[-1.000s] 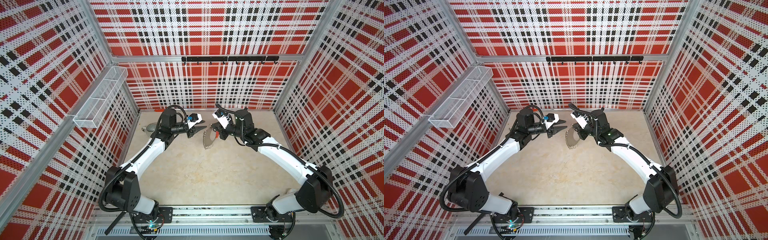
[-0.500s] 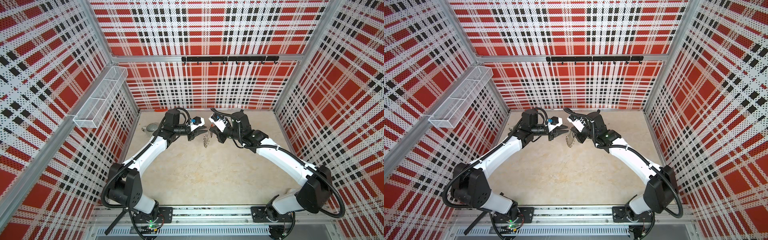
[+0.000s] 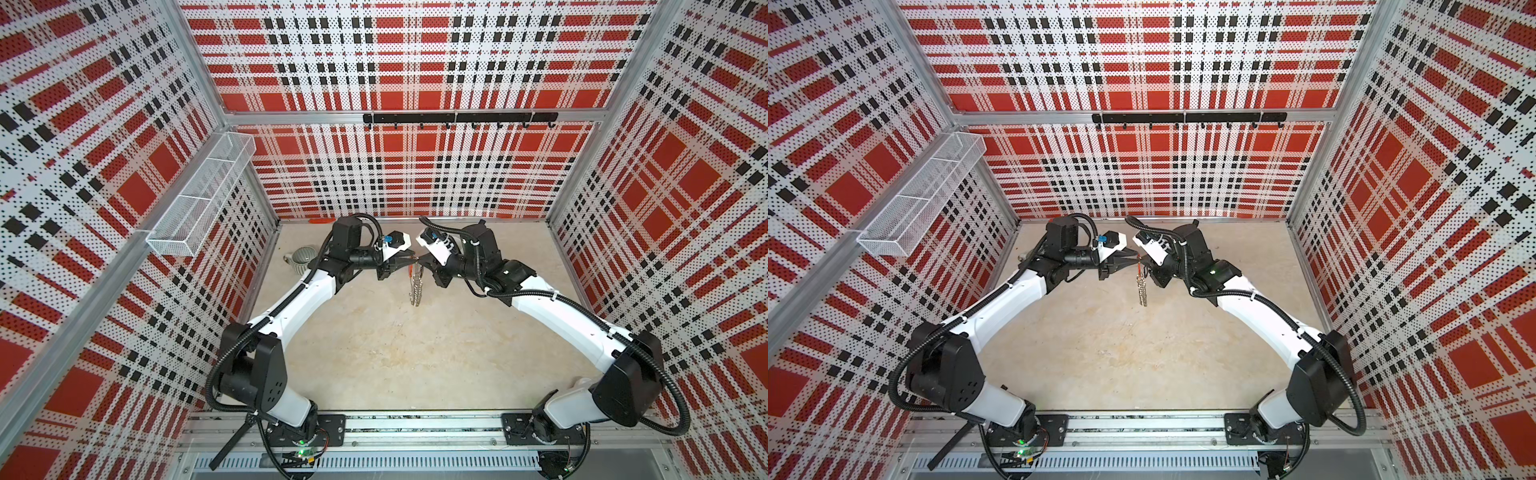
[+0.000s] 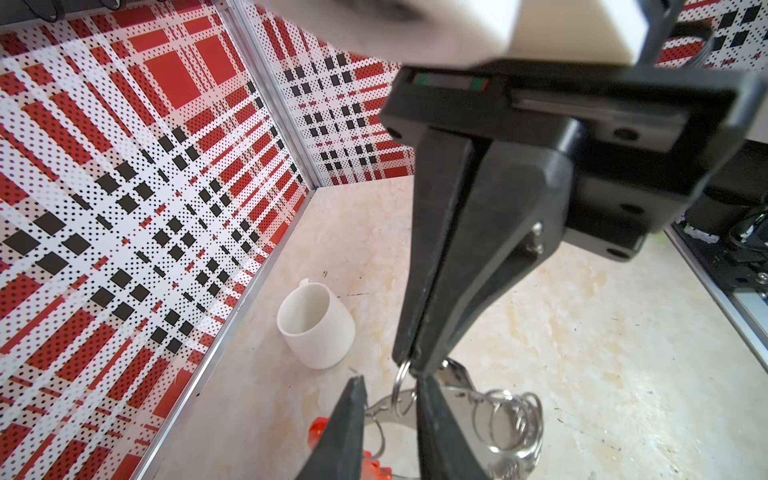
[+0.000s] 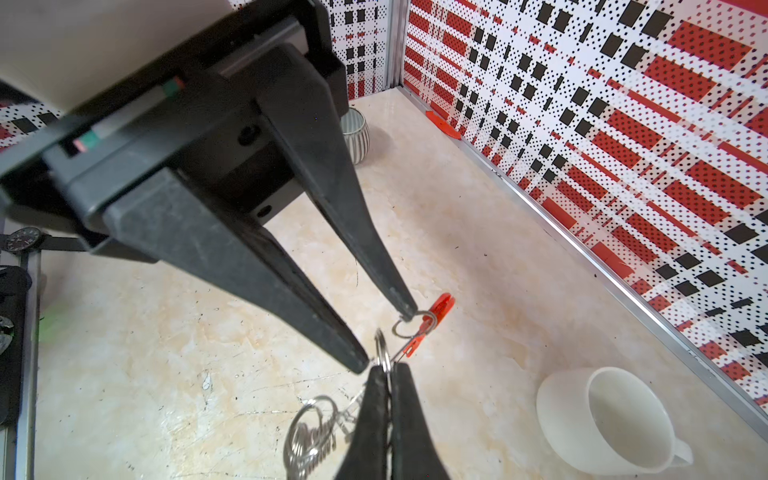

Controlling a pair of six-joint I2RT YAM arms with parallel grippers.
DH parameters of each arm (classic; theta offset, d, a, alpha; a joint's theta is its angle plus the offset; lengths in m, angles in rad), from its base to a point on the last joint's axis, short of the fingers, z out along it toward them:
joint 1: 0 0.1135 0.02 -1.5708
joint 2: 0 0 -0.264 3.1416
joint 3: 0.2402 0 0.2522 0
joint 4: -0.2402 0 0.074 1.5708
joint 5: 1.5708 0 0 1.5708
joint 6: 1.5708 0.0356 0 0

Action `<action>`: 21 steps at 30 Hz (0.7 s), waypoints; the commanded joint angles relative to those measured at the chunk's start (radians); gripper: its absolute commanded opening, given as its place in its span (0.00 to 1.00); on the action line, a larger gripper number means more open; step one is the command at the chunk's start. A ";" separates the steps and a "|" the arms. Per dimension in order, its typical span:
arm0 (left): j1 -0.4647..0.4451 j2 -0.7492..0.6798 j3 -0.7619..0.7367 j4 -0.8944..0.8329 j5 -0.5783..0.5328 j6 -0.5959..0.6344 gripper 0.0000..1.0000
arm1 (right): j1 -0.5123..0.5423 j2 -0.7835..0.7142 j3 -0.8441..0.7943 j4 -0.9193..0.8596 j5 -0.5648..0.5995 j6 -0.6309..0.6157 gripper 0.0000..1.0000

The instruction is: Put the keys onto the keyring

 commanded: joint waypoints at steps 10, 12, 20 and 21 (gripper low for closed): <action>-0.006 0.017 0.023 -0.022 0.044 0.000 0.20 | 0.012 -0.012 0.037 0.022 -0.024 -0.019 0.00; -0.006 0.019 0.027 -0.031 0.051 0.003 0.14 | 0.012 -0.013 0.037 0.023 -0.027 -0.018 0.00; -0.017 0.031 0.035 -0.044 0.080 0.002 0.00 | 0.014 -0.020 0.034 0.029 -0.040 -0.009 0.00; -0.020 0.033 0.036 -0.049 0.082 0.002 0.00 | 0.015 -0.022 0.034 0.031 -0.042 -0.008 0.00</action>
